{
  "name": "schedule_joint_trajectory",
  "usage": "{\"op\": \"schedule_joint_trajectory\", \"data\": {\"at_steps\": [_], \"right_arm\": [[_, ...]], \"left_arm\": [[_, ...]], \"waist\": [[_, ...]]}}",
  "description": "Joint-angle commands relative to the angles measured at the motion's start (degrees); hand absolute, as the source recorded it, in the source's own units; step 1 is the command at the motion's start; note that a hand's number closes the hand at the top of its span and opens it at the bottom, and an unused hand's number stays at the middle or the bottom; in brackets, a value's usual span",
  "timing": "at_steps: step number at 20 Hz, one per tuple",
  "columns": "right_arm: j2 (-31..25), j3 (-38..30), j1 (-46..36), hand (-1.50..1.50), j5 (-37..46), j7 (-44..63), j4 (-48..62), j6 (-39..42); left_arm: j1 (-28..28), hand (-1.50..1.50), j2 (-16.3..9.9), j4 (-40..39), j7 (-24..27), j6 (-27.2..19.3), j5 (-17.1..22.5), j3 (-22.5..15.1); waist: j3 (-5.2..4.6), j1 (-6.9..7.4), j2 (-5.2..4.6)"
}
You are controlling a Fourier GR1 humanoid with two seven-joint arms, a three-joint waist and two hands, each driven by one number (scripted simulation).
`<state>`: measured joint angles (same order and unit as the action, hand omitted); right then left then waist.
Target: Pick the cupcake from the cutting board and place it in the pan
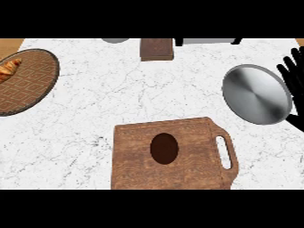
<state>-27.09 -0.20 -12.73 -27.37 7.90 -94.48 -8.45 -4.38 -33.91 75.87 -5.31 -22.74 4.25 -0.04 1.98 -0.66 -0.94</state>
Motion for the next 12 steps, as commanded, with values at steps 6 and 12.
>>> {"op": "schedule_joint_trajectory", "data": {"at_steps": [6, 12], "right_arm": [[3.63, 17.61, -9.35, -1.50, 10.67, 9.43, 13.17, 2.07], [8.36, 29.15, -4.81, -1.50, 37.81, 4.42, 18.95, -15.70]], "left_arm": [[-10.36, 0.00, 6.76, 10.15, 1.47, 14.49, 3.36, -13.10], [-8.90, 0.00, 9.88, 8.24, -0.35, 16.30, 5.22, -15.00]], "waist": [[-2.20, 4.19, -0.67], [-1.98, 2.04, 0.38]]}}
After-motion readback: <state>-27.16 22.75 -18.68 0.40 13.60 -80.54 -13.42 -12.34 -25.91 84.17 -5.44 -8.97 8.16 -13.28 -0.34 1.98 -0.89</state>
